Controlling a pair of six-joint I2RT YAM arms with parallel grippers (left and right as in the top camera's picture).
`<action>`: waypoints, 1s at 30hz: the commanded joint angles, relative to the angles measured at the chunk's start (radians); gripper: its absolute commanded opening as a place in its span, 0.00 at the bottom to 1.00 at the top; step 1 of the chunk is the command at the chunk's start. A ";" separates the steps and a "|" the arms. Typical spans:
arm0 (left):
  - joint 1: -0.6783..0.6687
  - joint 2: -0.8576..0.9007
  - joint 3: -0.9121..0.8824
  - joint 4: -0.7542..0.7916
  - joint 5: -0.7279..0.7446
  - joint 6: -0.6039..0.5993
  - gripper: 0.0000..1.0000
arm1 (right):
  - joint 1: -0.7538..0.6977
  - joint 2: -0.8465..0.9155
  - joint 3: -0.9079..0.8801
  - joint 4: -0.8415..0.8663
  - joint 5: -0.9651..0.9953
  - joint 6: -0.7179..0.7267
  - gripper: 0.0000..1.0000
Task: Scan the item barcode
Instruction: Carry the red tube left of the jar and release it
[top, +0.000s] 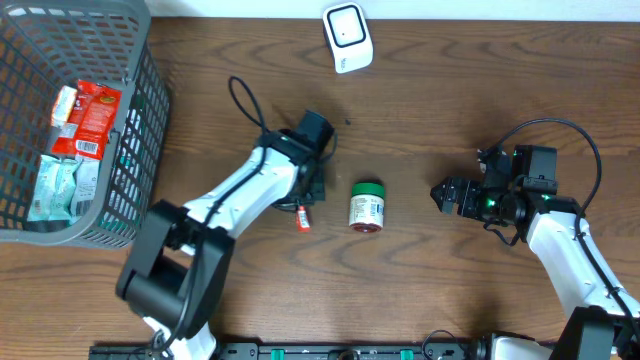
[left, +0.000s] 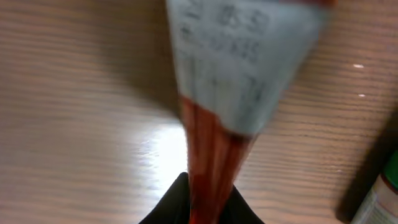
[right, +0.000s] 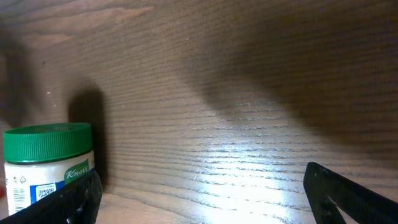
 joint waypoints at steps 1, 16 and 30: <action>-0.029 0.043 0.005 0.032 0.029 -0.006 0.15 | -0.010 -0.013 0.013 0.003 0.002 -0.010 0.99; -0.040 0.038 0.064 0.062 0.041 0.029 0.51 | -0.010 -0.013 0.013 0.003 0.002 -0.010 0.99; 0.039 -0.224 0.064 -0.006 0.041 0.095 0.64 | -0.010 -0.013 0.013 0.004 -0.023 -0.009 0.99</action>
